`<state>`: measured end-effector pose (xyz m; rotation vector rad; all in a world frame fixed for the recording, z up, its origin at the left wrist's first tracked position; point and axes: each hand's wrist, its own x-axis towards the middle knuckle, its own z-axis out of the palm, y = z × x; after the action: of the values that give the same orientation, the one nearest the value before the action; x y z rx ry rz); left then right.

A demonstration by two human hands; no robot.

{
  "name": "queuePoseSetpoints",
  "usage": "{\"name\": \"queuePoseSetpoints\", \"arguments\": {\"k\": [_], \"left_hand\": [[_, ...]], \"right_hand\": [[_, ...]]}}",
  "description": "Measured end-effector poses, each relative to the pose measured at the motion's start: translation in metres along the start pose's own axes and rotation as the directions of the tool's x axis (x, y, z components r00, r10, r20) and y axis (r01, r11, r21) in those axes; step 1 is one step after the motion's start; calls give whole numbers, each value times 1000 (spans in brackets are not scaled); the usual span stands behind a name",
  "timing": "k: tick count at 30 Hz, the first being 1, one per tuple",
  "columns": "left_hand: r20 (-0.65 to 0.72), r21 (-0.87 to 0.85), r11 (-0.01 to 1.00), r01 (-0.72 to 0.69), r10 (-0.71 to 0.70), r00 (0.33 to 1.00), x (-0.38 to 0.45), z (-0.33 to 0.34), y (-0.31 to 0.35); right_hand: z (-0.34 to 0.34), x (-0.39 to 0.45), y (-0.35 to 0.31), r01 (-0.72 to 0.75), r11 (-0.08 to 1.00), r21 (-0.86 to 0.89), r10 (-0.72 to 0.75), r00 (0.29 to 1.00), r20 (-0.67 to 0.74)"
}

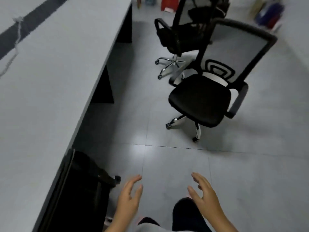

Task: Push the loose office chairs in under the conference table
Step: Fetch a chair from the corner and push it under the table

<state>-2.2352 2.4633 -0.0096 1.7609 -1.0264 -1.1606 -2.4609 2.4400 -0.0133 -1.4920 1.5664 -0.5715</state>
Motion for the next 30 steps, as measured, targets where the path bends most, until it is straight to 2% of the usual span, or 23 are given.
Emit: {"name": "queuePoseSetpoints", "arguments": {"k": [3,6,8,13,18,22,25,30], "left_hand": [[124,-24,999,44,-41,991,12,64,14],[258,11,1000,11,-14,966,24,135,25],[310,16,1000,-15,9,951,32,184,42],[396,-20,997,-81,82,915,55,302,102],[415,-9,995,-103,98,905,82,382,141],[340,1,998,-62,58,939,124,431,161],[280,15,998,-61,54,958,171,475,185],[346,-23,996,-88,90,934,263,560,256]], "right_hand": [[-54,-30,52,-162,977,137,186,964,-189],[-102,-45,99,-243,935,257,311,912,-268],[-137,-41,124,-251,923,291,340,886,-315],[-229,-8,170,-190,937,293,312,832,-458],[-296,20,204,-136,934,331,303,792,-529],[-337,62,235,-187,906,380,366,797,-480],[-383,122,245,-200,912,357,365,791,-491],[-479,244,233,-145,944,296,290,789,-542]]}}
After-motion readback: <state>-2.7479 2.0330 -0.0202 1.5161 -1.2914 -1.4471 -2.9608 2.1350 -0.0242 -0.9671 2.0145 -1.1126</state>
